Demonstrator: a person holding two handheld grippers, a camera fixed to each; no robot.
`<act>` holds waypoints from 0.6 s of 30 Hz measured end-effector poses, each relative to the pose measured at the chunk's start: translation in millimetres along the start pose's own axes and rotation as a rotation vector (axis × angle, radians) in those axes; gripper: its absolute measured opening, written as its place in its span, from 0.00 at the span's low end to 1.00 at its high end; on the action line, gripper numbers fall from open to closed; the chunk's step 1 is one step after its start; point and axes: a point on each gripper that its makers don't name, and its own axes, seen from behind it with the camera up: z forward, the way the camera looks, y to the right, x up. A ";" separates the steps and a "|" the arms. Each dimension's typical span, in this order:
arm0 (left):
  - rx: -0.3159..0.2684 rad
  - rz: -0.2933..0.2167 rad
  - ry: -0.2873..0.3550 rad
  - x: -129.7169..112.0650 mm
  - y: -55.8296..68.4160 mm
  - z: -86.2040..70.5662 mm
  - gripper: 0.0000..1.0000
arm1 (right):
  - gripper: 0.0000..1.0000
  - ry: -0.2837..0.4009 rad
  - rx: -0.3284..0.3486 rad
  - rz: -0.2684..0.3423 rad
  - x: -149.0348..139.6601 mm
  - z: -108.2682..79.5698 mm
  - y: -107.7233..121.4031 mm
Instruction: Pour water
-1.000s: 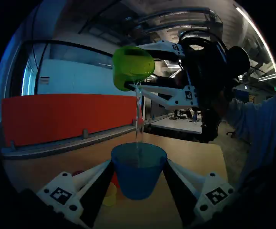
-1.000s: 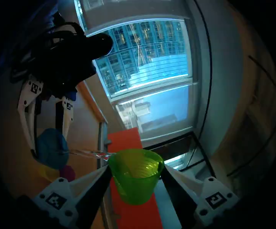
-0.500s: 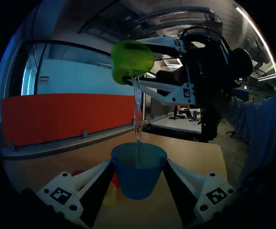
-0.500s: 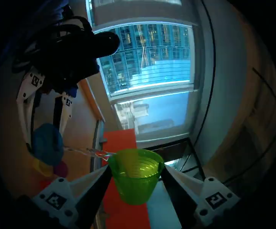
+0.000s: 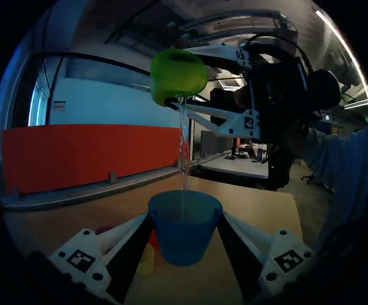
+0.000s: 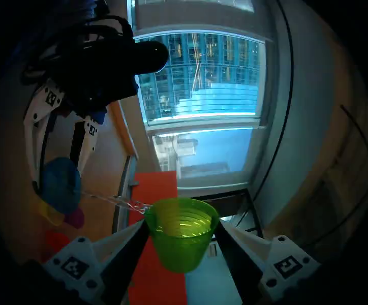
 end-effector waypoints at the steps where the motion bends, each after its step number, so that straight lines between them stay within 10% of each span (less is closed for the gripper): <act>1: -0.001 0.000 0.001 0.2 0.2 0.3 0.86 | 0.90 0.000 -0.001 -0.006 0.3 -0.1 0.5; 18: -0.003 -0.007 0.010 3.8 0.9 1.3 0.86 | 0.90 0.002 -0.018 -0.120 11.8 0.0 3.5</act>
